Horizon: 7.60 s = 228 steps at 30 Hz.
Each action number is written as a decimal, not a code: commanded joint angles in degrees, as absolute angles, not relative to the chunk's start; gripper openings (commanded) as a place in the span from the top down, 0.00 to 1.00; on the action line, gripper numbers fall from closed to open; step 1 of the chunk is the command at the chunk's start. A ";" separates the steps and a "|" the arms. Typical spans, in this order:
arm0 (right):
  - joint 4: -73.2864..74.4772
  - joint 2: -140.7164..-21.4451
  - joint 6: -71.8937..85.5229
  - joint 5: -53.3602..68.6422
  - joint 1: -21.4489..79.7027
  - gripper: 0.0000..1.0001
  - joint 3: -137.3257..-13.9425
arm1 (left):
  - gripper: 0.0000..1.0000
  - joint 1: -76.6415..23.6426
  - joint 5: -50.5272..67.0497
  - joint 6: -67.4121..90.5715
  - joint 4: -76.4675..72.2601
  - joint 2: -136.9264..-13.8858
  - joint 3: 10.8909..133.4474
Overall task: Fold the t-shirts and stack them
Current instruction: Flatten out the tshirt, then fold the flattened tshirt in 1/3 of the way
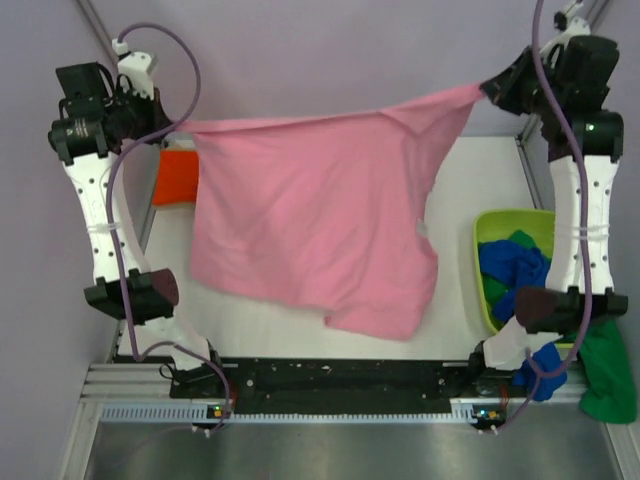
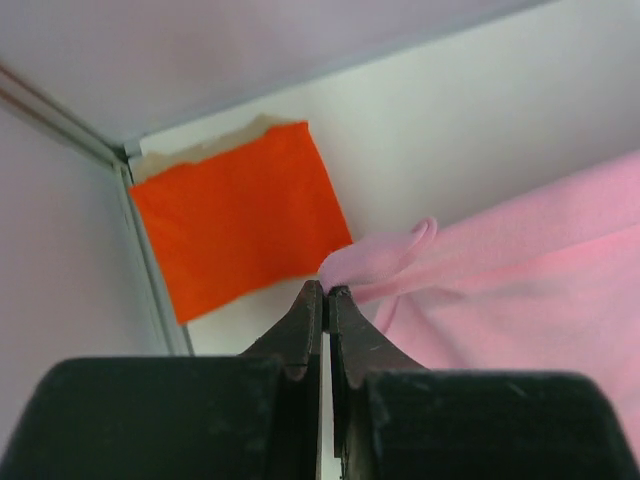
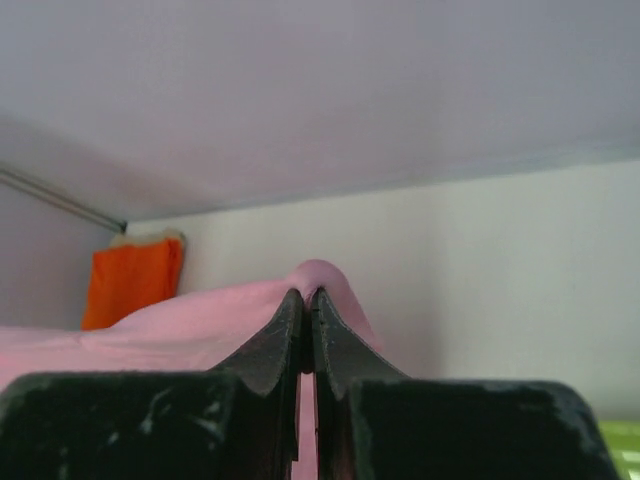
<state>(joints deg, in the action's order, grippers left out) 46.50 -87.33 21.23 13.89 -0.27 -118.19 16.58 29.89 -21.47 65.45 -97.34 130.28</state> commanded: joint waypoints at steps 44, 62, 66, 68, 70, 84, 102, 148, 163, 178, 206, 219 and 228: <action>63.02 -36.39 19.16 29.09 -4.66 1.00 -49.83 | 0.21 -22.11 18.64 -51.08 63.55 -54.68 43.88; 61.96 -38.06 19.51 26.54 -4.66 1.00 -50.18 | 0.32 -44.56 -5.35 -39.47 50.98 -71.89 32.08; 61.87 -38.32 19.77 25.58 -4.66 1.00 -50.45 | 0.58 -44.56 -8.52 -37.62 48.61 -74.70 31.38; 61.61 -38.50 19.78 24.88 -4.66 1.00 -50.89 | 0.78 -44.65 -8.52 -37.09 48.60 -74.18 31.38; 61.18 -39.19 19.78 24.35 -4.66 1.00 -51.24 | 1.00 -44.56 -8.79 -36.74 49.21 -72.34 32.25; 43.95 -62.73 20.66 20.04 5.01 1.00 -63.79 | 1.00 -25.06 -9.23 -38.41 50.89 -72.15 49.73; 74.70 -42.55 19.51 16.27 5.36 1.00 -72.86 | 1.00 -16.70 -13.27 -39.03 65.03 -58.18 57.04; 72.51 -38.84 15.56 26.45 10.98 1.00 -55.89 | 1.00 -16.61 -16.36 -52.22 49.56 -62.41 46.07; 58.11 -54.65 18.89 20.48 12.04 1.00 -54.41 | 1.00 -16.61 -11.95 -47.20 51.69 -63.17 43.68; 48.69 -61.08 24.35 2.39 12.04 1.00 -48.52 | 1.00 -15.30 -20.21 -43.77 39.82 -78.39 47.29; 46.48 -75.79 22.94 -7.30 12.13 0.38 -67.08 | 0.46 -4.04 -5.49 -46.11 38.04 -78.00 58.03; 51.25 -59.67 35.15 12.75 12.83 0.27 -40.17 | 0.34 -4.04 3.09 -63.20 39.31 -68.46 36.93; 38.59 -65.04 44.11 -2.87 12.83 0.81 -29.62 | 0.94 -4.13 -3.69 -58.09 29.27 -71.90 31.56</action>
